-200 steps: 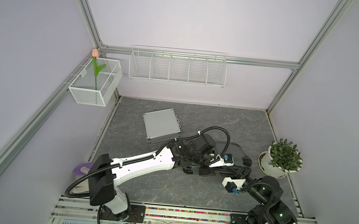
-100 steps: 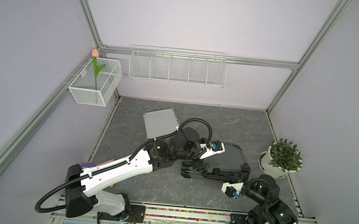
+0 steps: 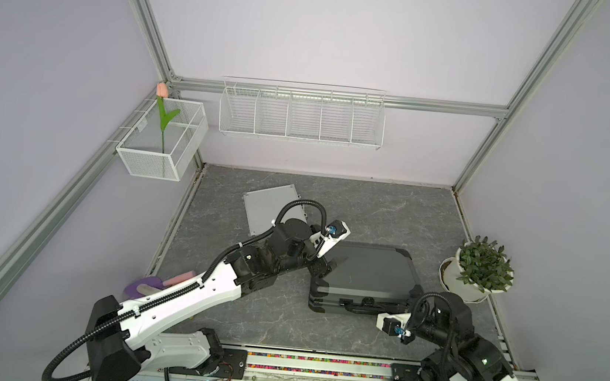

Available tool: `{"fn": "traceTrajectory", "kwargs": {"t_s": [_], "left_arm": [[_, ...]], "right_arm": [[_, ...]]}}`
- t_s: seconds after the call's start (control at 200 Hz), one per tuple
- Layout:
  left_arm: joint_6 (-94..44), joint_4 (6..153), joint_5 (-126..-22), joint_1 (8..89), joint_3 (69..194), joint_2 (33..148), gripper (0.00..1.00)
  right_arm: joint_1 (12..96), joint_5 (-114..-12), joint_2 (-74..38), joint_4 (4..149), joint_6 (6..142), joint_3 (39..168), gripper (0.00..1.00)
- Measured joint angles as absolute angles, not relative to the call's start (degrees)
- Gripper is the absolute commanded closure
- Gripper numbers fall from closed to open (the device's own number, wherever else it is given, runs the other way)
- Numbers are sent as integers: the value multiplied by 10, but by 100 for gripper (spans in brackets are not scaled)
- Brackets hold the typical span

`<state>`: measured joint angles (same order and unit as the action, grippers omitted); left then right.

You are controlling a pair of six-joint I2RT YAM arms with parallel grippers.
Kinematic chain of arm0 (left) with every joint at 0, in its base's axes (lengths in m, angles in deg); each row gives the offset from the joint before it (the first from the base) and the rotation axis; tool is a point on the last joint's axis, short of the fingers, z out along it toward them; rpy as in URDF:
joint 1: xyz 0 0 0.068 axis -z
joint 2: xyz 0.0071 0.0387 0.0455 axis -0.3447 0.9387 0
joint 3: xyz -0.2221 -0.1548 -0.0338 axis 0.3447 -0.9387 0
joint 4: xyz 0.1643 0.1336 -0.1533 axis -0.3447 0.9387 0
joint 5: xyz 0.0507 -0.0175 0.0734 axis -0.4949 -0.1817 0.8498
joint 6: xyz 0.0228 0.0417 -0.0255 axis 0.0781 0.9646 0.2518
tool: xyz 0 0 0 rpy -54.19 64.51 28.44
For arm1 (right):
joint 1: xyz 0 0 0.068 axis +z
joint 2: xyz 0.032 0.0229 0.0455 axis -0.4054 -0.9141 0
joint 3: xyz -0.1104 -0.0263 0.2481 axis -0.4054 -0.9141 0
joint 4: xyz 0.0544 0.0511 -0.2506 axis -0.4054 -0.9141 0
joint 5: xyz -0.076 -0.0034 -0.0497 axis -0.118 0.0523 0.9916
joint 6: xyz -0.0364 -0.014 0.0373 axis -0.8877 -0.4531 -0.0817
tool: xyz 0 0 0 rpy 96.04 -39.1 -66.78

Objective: Open the poker set cases
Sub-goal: Place the poker set case at the center of the board.

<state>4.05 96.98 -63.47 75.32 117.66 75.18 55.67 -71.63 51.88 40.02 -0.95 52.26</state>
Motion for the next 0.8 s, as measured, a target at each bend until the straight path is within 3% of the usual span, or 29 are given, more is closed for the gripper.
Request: {"fn": "traceTrajectory", "kwargs": {"t_s": [0.805], "left_arm": [[-12, 955, -572, 749, 1118, 697, 25]], "right_arm": [[559, -703, 453, 267, 12, 560, 93]]}}
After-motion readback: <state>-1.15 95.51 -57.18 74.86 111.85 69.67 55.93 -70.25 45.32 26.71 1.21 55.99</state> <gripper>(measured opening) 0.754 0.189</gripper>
